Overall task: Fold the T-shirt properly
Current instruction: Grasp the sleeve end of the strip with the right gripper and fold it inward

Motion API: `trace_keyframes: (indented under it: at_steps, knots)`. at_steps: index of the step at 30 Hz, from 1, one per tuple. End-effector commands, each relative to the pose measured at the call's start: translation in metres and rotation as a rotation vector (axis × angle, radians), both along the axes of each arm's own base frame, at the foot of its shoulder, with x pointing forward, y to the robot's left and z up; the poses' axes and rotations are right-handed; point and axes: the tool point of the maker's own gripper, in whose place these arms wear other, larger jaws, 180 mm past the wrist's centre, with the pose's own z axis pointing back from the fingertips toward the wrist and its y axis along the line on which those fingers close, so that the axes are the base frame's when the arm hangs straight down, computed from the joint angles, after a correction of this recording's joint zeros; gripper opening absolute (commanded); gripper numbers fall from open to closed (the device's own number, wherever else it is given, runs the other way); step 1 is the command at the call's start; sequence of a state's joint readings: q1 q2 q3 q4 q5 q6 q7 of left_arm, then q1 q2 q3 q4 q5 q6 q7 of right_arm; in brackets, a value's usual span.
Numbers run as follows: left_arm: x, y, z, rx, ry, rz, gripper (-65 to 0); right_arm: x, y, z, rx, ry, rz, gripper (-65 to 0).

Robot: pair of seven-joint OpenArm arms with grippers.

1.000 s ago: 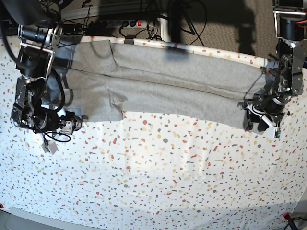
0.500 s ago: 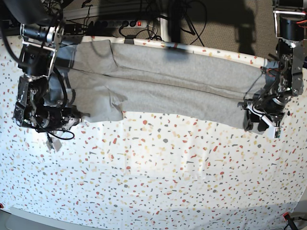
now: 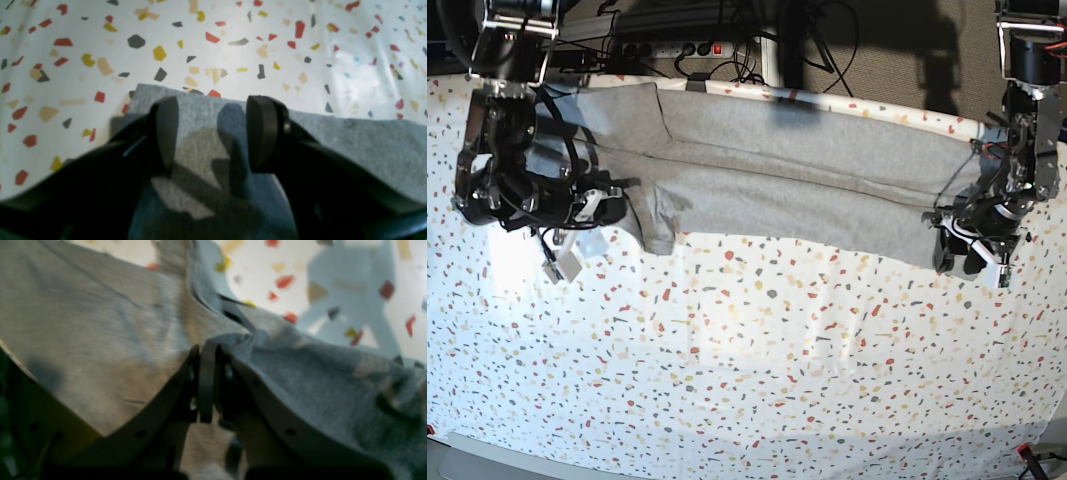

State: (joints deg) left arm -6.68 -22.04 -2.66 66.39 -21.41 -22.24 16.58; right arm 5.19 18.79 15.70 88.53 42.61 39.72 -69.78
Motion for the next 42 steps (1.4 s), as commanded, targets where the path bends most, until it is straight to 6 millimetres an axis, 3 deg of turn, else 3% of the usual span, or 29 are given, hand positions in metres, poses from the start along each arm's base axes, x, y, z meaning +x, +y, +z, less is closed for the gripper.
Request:
trace_keyframes:
  at_steps: [1, 5, 9, 21, 33, 36, 38, 42]
  knots:
    - [0.012, 0.006, 0.021, 0.002, -0.067, 0.006, -32.9, 0.003, 0.006, 0.019, 0.025, -0.067, 0.021, -65.0]
    - [0.013, 0.006, 0.021, 0.002, -0.067, 0.007, -32.9, -0.02, 0.028, 0.025, 0.049, -0.105, 0.054, -65.0]
    - [0.012, 0.006, 0.02, 0.002, -0.066, 0.006, -32.9, -0.036, 0.046, 0.013, 0.103, -0.072, 0.045, -65.0]
    - [0.012, 0.006, 0.021, 0.002, -0.067, 0.007, -32.9, -0.054, 0.084, -0.004, 0.196, -0.016, 0.019, -65.0]
    - [0.012, 0.006, 0.02, 0.002, -0.066, 0.007, -32.8, -0.068, 0.088, -0.013, 0.182, 0.051, 0.044, -65.0]
    - [0.012, 0.006, 0.02, 0.003, -0.063, 0.006, -32.8, -0.072, 0.088, -0.016, 0.174, 0.071, 0.052, -46.5]
    - [0.012, 0.006, 0.019, 0.003, -0.058, 0.006, -32.8, -0.075, 0.089, -0.017, 0.183, 0.076, 0.052, -38.0]
    - [0.012, 0.007, 0.02, 0.006, -0.059, 0.006, -32.8, -0.077, 0.09, -0.014, 0.213, 0.075, 0.055, -36.6]
